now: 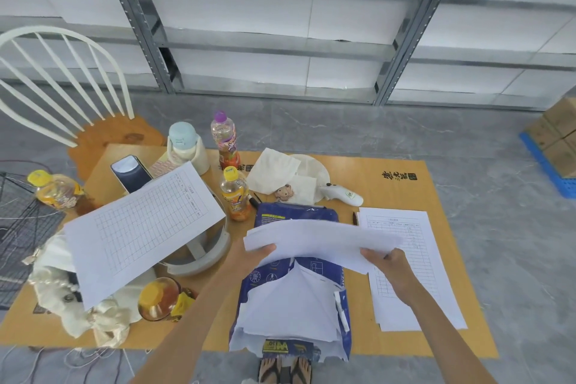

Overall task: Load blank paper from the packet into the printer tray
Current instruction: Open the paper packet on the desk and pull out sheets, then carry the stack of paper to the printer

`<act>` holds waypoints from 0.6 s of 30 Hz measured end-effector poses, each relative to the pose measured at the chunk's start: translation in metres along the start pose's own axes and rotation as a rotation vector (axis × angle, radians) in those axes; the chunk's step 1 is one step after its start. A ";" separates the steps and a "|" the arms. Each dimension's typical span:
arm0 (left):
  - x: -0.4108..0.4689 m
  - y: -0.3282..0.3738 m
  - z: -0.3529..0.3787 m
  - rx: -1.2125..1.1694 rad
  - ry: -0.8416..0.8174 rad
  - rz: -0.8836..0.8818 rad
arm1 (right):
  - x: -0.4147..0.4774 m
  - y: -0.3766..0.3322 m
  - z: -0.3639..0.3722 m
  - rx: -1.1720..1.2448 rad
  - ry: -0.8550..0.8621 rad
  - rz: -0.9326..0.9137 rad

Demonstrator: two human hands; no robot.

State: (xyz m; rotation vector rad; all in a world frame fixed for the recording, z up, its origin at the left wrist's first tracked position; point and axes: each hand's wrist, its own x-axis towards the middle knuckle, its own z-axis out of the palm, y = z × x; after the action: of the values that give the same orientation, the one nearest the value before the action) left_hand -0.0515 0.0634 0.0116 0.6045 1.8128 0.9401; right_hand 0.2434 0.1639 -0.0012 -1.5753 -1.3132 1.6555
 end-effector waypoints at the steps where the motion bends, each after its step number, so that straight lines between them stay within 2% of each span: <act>1: 0.003 -0.002 0.002 -0.002 0.023 -0.008 | 0.001 0.000 0.000 -0.022 0.002 0.003; 6: -0.006 -0.005 0.001 -0.020 0.030 -0.025 | 0.008 -0.013 0.003 -0.119 -0.025 -0.053; 10: -0.013 -0.020 -0.004 -0.023 0.041 -0.094 | 0.010 -0.014 0.001 -0.208 -0.092 -0.029; 13: -0.022 -0.014 -0.004 -0.008 0.116 -0.010 | 0.010 -0.033 0.003 -0.216 -0.090 -0.108; 18: -0.069 0.029 -0.041 -0.093 0.194 0.126 | 0.002 -0.120 0.023 -0.233 -0.176 -0.306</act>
State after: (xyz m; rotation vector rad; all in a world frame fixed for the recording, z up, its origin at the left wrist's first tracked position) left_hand -0.0613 0.0147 0.0813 0.5916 1.9061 1.1966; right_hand 0.1906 0.2078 0.0997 -1.2894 -1.7953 1.5182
